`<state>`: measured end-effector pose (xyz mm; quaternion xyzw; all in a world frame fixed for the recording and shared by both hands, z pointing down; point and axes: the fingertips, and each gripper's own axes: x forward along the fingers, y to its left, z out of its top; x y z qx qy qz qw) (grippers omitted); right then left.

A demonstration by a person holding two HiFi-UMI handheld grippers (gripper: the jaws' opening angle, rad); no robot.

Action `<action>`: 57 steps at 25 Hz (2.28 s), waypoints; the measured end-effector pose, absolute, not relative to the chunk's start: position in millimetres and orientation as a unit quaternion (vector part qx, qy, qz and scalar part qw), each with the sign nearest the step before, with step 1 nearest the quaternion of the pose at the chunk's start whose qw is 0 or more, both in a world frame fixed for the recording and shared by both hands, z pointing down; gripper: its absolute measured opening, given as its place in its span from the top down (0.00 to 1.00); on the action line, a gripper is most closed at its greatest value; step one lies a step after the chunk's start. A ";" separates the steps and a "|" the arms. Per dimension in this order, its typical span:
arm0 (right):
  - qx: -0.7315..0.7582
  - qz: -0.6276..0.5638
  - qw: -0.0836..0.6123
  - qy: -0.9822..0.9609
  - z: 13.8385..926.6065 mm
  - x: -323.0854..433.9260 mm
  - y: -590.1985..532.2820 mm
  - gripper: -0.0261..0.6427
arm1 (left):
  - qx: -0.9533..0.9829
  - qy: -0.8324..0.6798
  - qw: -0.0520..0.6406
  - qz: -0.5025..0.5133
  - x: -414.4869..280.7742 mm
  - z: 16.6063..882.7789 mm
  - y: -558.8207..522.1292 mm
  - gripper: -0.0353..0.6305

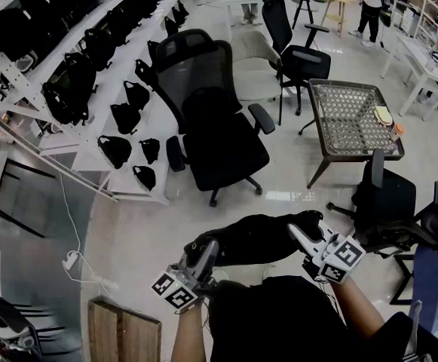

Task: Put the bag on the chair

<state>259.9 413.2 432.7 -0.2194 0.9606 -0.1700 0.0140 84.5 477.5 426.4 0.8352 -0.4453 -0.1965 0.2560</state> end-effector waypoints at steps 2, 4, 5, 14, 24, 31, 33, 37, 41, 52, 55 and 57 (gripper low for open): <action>-0.219 -0.170 0.018 0.961 431.6 265.0 413.3 0.94 | 0.838 -0.445 0.249 -0.192 89.9 425.0 478.1 0.91; -0.224 -0.184 0.024 0.957 431.1 271.2 411.0 0.94 | 0.843 -0.442 0.244 -0.183 98.0 423.0 479.1 0.91; -0.228 -0.197 0.029 0.953 430.6 274.5 409.4 0.94 | 0.847 -0.440 0.241 -0.177 103.1 421.6 479.9 0.91; -0.216 -0.209 0.059 0.952 401.1 294.2 415.5 0.94 | 0.850 -0.439 0.225 -0.181 126.1 397.4 486.0 0.91; -0.213 -0.206 0.068 0.953 400.0 296.4 385.9 0.94 | 0.858 -0.438 0.218 -0.158 130.0 388.1 447.1 0.91; -0.216 -0.195 0.053 0.955 402.8 294.4 360.3 0.94 | 0.855 -0.431 0.234 -0.169 128.0 393.8 413.5 0.91; -0.219 -0.197 0.050 0.954 406.8 293.2 350.5 0.94 | 0.854 -0.430 0.238 -0.169 126.0 398.5 402.1 0.91; -0.241 -0.191 0.050 0.950 415.6 286.5 321.4 0.94 | 0.857 -0.422 0.245 -0.167 118.3 407.8 370.5 0.91; -0.249 -0.194 0.049 0.947 416.6 271.6 289.3 0.94 | 0.857 -0.421 0.250 -0.164 104.7 407.1 338.5 0.91; -0.237 -0.212 0.024 0.948 422.0 211.7 185.0 0.94 | 0.857 -0.416 0.251 -0.170 45.1 414.5 232.2 0.91; -0.235 -0.204 0.020 0.950 418.2 190.2 157.9 0.94 | 0.858 -0.414 0.248 -0.175 25.2 414.0 201.9 0.91; -0.238 -0.202 0.016 0.950 414.1 178.0 142.1 0.94 | 0.861 -0.409 0.245 -0.176 13.3 411.3 183.7 0.91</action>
